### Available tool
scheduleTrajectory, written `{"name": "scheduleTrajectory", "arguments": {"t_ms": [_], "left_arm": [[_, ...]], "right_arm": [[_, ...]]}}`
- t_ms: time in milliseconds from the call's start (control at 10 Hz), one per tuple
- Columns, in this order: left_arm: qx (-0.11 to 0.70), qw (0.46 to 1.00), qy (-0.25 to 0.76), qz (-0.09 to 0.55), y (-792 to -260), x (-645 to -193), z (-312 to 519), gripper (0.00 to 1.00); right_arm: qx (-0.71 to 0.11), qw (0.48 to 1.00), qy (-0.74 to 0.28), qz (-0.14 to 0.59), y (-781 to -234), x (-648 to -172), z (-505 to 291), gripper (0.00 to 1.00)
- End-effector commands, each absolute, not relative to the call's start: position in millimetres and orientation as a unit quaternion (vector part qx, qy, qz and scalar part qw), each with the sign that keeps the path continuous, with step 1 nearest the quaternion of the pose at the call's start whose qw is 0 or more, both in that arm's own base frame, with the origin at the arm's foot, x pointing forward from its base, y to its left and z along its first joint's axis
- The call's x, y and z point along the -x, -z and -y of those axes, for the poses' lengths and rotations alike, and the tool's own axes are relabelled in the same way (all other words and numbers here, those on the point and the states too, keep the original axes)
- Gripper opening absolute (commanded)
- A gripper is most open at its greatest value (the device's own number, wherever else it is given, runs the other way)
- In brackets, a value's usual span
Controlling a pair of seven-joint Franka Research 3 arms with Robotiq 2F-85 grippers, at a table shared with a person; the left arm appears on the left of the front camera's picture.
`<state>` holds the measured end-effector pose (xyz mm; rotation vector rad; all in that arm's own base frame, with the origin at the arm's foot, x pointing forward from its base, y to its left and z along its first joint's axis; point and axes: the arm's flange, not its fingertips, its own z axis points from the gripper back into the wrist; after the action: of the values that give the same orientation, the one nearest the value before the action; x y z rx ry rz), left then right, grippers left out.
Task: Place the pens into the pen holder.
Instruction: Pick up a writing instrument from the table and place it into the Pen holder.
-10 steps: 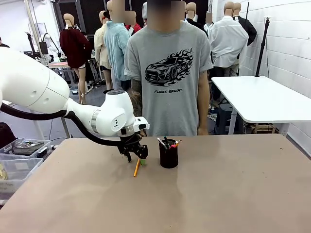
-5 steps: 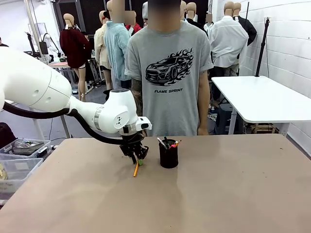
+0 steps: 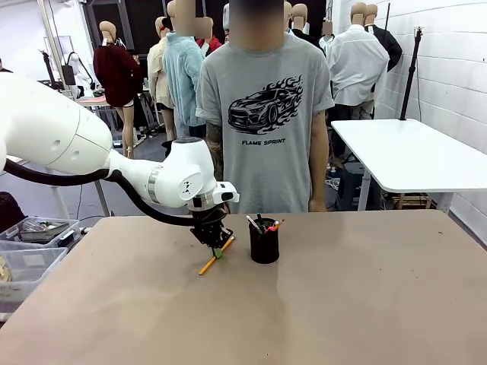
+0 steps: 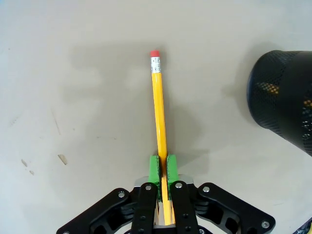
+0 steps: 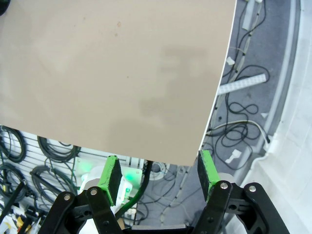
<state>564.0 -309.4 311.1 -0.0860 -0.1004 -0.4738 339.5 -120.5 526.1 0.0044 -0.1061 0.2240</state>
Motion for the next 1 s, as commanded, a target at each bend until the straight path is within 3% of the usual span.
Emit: {"name": "scheduleTrajectory", "arguments": {"t_ms": [0,500,900], "left_arm": [[0.108,0.959,0.254,0.063,-327.3,-559.5,295.3,0.0],[0.214,0.919,0.27,0.194,-397.2,-554.8,242.3,0.0],[0.391,0.762,0.385,0.344,-412.3,-564.7,230.1,0.0]], "right_arm": [[0.009,0.993,-0.111,0.047,-526.2,-341.1,122.2,0.79],[0.009,0.993,-0.111,0.047,-526.2,-341.1,122.2,0.79],[0.009,0.993,-0.111,0.047,-526.2,-341.1,122.2,0.79]]}}
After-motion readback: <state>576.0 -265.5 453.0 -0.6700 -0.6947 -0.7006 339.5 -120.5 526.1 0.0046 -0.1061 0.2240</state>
